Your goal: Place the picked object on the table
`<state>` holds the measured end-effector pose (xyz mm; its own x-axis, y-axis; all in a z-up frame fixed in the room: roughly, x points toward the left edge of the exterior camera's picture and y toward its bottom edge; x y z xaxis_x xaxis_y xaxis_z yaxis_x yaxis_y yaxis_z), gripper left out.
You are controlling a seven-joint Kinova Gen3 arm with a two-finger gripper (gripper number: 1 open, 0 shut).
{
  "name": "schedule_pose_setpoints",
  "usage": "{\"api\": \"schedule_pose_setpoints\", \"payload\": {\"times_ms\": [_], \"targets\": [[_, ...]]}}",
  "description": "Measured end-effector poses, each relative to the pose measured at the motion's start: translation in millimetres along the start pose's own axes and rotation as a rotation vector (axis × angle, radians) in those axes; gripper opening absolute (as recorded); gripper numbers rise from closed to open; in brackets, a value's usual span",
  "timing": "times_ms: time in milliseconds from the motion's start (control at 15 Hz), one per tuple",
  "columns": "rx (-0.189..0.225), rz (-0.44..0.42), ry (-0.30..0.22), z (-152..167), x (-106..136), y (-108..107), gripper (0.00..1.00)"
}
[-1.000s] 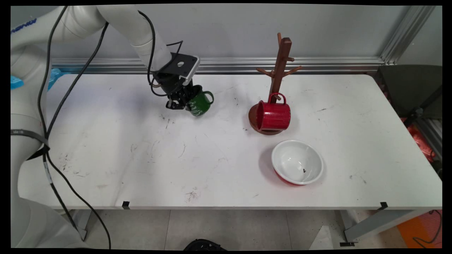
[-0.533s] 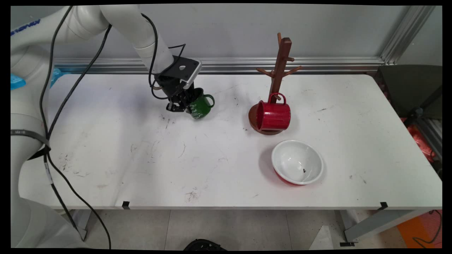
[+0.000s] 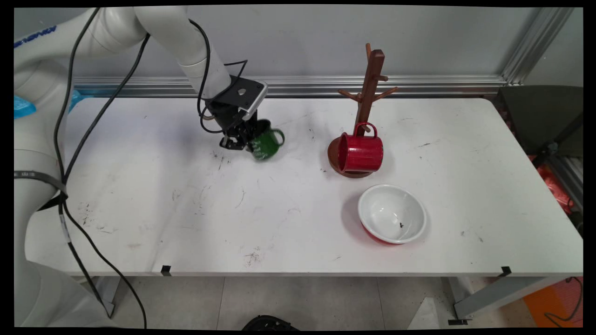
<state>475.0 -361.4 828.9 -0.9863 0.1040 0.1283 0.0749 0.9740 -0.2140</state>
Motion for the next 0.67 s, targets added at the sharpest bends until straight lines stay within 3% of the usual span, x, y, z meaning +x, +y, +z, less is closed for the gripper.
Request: {"api": "schedule_pose_setpoints", "payload": {"times_ms": [67, 667], "targets": [[-0.003, 0.002, 0.001, 0.5, 0.4, 0.3, 1.00], [-0.028, 0.002, 0.012, 4.3, 3.0, 3.7, 1.00]]}}
